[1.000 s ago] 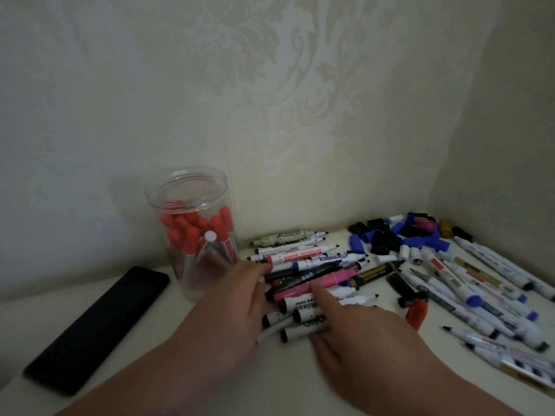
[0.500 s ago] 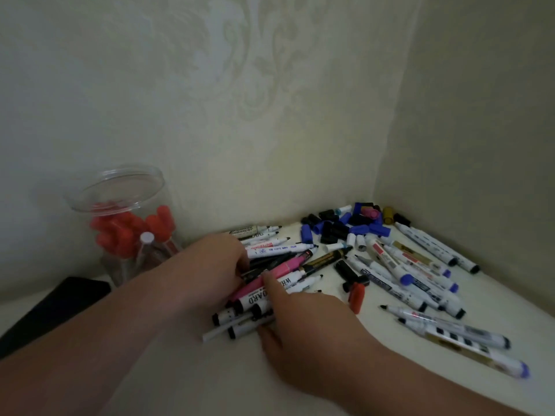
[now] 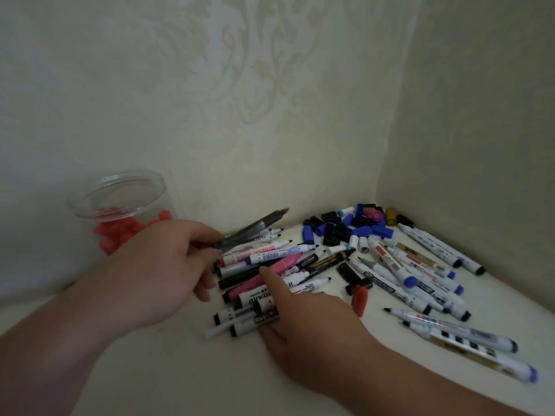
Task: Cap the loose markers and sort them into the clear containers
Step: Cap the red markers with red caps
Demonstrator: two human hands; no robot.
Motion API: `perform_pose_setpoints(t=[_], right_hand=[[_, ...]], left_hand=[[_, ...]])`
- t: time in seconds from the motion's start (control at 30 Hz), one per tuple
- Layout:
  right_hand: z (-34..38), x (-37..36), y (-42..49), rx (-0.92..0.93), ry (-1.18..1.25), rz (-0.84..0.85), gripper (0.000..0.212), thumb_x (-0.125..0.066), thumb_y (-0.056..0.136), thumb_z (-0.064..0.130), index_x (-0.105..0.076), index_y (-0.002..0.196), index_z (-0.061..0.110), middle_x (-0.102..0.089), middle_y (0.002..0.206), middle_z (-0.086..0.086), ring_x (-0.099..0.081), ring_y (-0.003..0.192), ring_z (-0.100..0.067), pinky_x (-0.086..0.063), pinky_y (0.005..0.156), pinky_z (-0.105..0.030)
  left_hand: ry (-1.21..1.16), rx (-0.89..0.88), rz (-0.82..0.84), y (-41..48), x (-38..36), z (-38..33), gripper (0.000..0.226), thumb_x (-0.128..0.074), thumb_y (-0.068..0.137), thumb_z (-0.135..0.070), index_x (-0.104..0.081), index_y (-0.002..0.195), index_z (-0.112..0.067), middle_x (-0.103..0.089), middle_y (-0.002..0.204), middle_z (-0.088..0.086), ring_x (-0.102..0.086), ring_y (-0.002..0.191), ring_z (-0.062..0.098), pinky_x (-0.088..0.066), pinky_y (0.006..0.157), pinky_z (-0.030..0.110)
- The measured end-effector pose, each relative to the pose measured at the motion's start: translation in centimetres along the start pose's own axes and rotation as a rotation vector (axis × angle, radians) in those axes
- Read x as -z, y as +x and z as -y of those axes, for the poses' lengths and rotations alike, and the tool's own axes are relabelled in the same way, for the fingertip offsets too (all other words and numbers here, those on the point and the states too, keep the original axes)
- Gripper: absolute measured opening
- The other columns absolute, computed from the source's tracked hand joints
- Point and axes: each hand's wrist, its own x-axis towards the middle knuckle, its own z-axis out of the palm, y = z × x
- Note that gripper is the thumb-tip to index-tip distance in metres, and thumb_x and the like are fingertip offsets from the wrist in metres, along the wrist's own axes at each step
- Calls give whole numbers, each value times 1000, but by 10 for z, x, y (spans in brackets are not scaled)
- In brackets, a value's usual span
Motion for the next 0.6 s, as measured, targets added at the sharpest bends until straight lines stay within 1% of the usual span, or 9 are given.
perform_pose_setpoints(t=[0.1, 0.13, 0.2, 0.3, 0.37, 0.43, 0.47, 0.53, 0.6], right_hand=[[1, 1, -3, 30, 11, -21, 65, -39, 102, 44, 2, 152, 38, -61, 95, 4, -58, 82, -21, -52, 71, -37], [2, 1, -5, 43, 9, -19, 58, -39, 102, 42, -7, 150, 37, -61, 96, 3, -59, 84, -22, -52, 74, -39], [3, 2, -7, 29, 16, 0, 36, -40, 102, 37, -31, 136, 30, -61, 101, 1, -61, 90, -22, -51, 85, -42], [-5, 13, -13, -44, 109, 52, 23, -48, 99, 35, -43, 121, 33, -60, 106, 5, -61, 95, -17, -49, 92, -37], [-14, 32, -20, -27, 200, 81, 24, -56, 96, 36, -48, 118, 38, -62, 108, 9, -62, 93, -12, -52, 88, -32], [-24, 53, -27, 0, 213, 120, 15, -59, 94, 35, -59, 109, 36, -66, 103, 12, -64, 88, -6, -56, 83, -30], [-31, 64, -31, -4, 198, 127, 9, -60, 94, 33, -64, 102, 32, -68, 97, 11, -65, 83, -4, -57, 79, -30], [-47, 81, -37, -68, 214, 96, 8, -62, 94, 31, -67, 88, 28, -70, 81, 10, -66, 67, 0, -58, 66, -25], [-64, 94, -39, -132, 206, -30, 14, -68, 90, 37, -63, 79, 28, -66, 74, 20, -60, 58, 4, -47, 55, -16]], left_hand=[[-771, 191, 218, -6, -26, -2, 15, -59, 89, 6, -68, 101, 7, -65, 71, 20, -63, 57, 23, -56, 54, 28], [-944, 224, 273, -7, -36, -4, 16, -60, 84, 5, -68, 98, 10, -63, 75, 22, -62, 58, 22, -57, 53, 29], [-1148, 239, 266, -9, -55, -7, 12, -62, 76, 3, -70, 85, 6, -62, 74, 21, -62, 58, 22, -56, 50, 28], [-1239, 153, 186, -9, -76, -12, 11, -61, 78, 1, -72, 78, -1, -60, 69, 17, -59, 56, 20, -51, 46, 26], [-1273, 96, 155, -10, -88, -13, 11, -60, 80, 0, -70, 81, -3, -55, 66, 16, -54, 53, 20, -46, 45, 27], [-1252, 65, 167, -15, -102, -11, 8, -62, 81, -3, -69, 85, -5, -55, 64, 16, -53, 52, 21, -45, 47, 29], [-1177, 39, 190, -19, -110, -10, 8, -66, 82, -5, -67, 90, -6, -57, 65, 16, -54, 53, 23, -46, 50, 30], [-951, -46, 273, -27, -125, -6, 22, -72, 83, -11, -61, 102, -6, -64, 68, 15, -60, 59, 25, -49, 55, 27], [-829, -98, 324, -28, -131, -5, 25, -65, 84, -12, -57, 107, -4, -66, 67, 13, -63, 62, 23, -50, 60, 24]])
